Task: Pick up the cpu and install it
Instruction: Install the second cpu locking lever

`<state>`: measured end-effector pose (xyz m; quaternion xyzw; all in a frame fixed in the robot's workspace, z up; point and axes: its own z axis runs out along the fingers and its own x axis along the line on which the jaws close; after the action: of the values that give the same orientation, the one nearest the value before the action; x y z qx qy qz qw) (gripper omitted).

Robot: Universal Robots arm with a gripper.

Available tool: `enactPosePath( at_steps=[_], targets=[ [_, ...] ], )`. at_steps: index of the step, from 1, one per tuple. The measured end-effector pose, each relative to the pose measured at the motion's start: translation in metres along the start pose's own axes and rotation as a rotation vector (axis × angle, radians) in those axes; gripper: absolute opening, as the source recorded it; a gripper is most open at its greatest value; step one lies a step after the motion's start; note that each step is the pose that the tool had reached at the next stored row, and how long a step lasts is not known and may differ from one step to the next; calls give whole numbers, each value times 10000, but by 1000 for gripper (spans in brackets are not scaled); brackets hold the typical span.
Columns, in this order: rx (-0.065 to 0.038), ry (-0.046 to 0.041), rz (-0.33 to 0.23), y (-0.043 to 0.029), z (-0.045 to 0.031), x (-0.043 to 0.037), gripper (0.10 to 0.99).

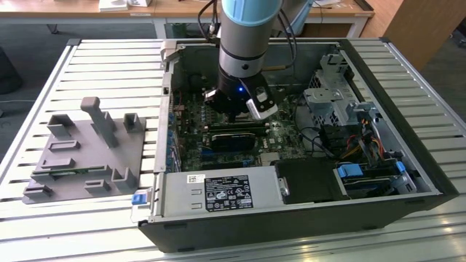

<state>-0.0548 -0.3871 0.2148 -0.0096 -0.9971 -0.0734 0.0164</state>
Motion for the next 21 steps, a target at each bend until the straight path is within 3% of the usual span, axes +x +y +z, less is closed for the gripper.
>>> enactPosePath(
  at_steps=[9, 21],
  targets=[
    [-188, -3, -8, -31, 11, 58, 106],
    [-283, -11, -14, -64, 115, 103, 106]
  ],
)
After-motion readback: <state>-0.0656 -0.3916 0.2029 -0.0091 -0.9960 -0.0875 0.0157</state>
